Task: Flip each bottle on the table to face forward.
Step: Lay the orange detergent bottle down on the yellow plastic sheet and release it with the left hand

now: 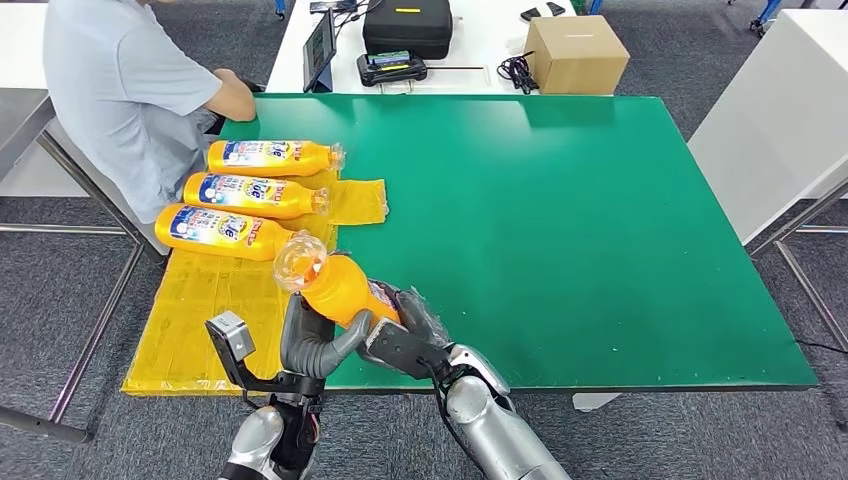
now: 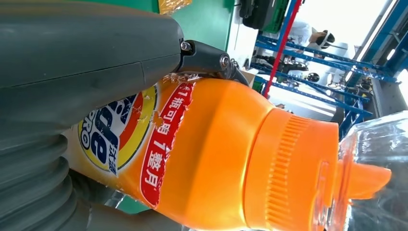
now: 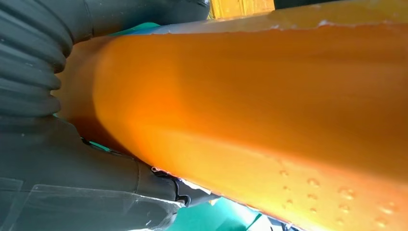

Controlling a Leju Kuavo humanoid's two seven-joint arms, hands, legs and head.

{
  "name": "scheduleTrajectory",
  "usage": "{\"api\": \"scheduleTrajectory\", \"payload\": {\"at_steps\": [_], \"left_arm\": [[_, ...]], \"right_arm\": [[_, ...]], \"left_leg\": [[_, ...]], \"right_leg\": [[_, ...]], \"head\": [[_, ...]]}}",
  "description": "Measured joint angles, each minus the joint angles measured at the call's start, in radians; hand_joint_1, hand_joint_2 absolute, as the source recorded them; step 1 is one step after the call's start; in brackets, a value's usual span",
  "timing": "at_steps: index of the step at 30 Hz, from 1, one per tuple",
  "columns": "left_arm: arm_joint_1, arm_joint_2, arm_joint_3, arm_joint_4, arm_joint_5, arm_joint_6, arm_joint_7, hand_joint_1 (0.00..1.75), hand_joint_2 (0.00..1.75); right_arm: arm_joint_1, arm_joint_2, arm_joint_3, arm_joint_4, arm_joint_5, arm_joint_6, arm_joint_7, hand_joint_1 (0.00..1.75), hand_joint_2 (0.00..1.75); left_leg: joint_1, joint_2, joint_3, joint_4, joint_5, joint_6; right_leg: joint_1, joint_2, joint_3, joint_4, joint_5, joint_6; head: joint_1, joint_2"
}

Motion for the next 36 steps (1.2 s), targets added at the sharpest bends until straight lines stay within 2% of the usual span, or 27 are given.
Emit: {"api": "scheduleTrajectory", "payload": {"at_steps": [7, 9, 10, 12, 13, 14, 18, 27, 33, 36], "left_arm": [[-0.008, 0.0, 0.0, 0.002, -0.029, 0.005, 0.0, 1.75, 1.75], [-0.009, 0.0, 0.0, 0.004, -0.03, 0.006, 0.0, 1.75, 1.75], [-0.009, 0.0, 0.0, 0.004, -0.03, 0.007, 0.0, 1.75, 1.75], [-0.009, -0.001, 0.001, 0.005, -0.03, 0.008, -0.001, 1.75, 1.75], [-0.009, -0.001, 0.001, 0.005, -0.031, 0.008, 0.0, 1.75, 1.75], [-0.009, -0.001, 0.002, 0.005, -0.033, 0.009, 0.0, 1.75, 1.75], [-0.006, -0.001, 0.014, -0.01, -0.085, 0.036, -0.001, 1.75, 1.75], [0.049, -0.001, 0.044, -0.143, -0.27, 0.128, 0.046, 1.75, 1.75], [0.087, -0.003, 0.082, -0.26, -0.53, 0.215, 0.044, 1.75, 1.75], [0.092, -0.006, 0.097, -0.297, -0.59, 0.233, 0.044, 1.75, 1.75]], "right_arm": [[0.0, 0.0, -0.001, 0.0, -0.001, -0.001, 0.001, 1.75, 1.75], [0.0, 0.0, -0.001, 0.0, -0.001, -0.001, 0.001, 1.66, 1.75], [0.0, 0.0, -0.001, 0.0, -0.001, -0.001, 0.001, 1.3, 1.75], [0.0, 0.0, -0.001, 0.0, -0.001, -0.003, 0.002, 0.45, 1.75], [0.0, 0.0, -0.001, 0.0, 0.0, -0.004, 0.003, 0.08, 1.75], [0.0, 0.0, -0.001, 0.0, 0.0, -0.006, 0.006, 0.0, 1.75], [0.0, 0.0, -0.005, 0.006, 0.002, -0.02, 0.024, 0.0, 0.0], [0.047, -0.001, -0.074, 0.001, 0.132, -0.182, 0.105, 0.0, 0.0], [0.105, 0.005, -0.165, -0.075, 0.268, -0.224, 0.126, 0.0, 0.0], [0.123, 0.009, -0.193, -0.101, 0.289, -0.228, 0.128, 0.0, 0.0]], "left_leg": [[0.0, 0.0, 0.0, 0.0, 0.0, 0.0], [0.0, 0.0, 0.0, 0.0, 0.0, 0.0], [0.0, 0.0, 0.0, 0.0, 0.0, 0.0], [0.0, 0.0, 0.0, 0.0, 0.0, 0.0], [0.0, 0.0, 0.0, 0.0, 0.0, 0.0], [0.0, 0.0, 0.0, 0.0, 0.0, 0.0], [0.0, 0.0, 0.0, 0.0, 0.0, 0.0], [0.0, 0.0, -0.001, 0.0, 0.0, 0.0], [0.0, 0.0, -0.001, 0.0, 0.0, 0.0], [0.0, 0.0, -0.001, 0.0, 0.0, 0.0]], "right_leg": [[0.0, 0.0, 0.0, 0.0, 0.0, 0.0], [0.0, 0.0, 0.0, 0.0, 0.0, 0.0], [0.0, 0.0, 0.0, 0.0, 0.0, 0.0], [0.0, 0.0, 0.0, 0.0, 0.0, 0.0], [0.0, 0.0, 0.0, 0.0, 0.0, 0.0], [0.0, 0.0, 0.0, 0.0, 0.0, 0.0], [0.0, 0.0, 0.0, 0.0, 0.0, 0.0], [0.0, 0.0, -0.001, 0.0, 0.0, 0.0], [0.0, 0.0, -0.001, 0.0, 0.0, 0.0], [0.0, 0.0, -0.001, 0.0, 0.0, 0.0]], "head": [[0.0, 0.0], [0.0, 0.0], [0.0, 0.0], [0.0, 0.0], [0.0, 0.0], [0.0, 0.0], [0.0, 0.0], [0.0, 0.0], [0.0, 0.0], [0.0, 0.0]]}}
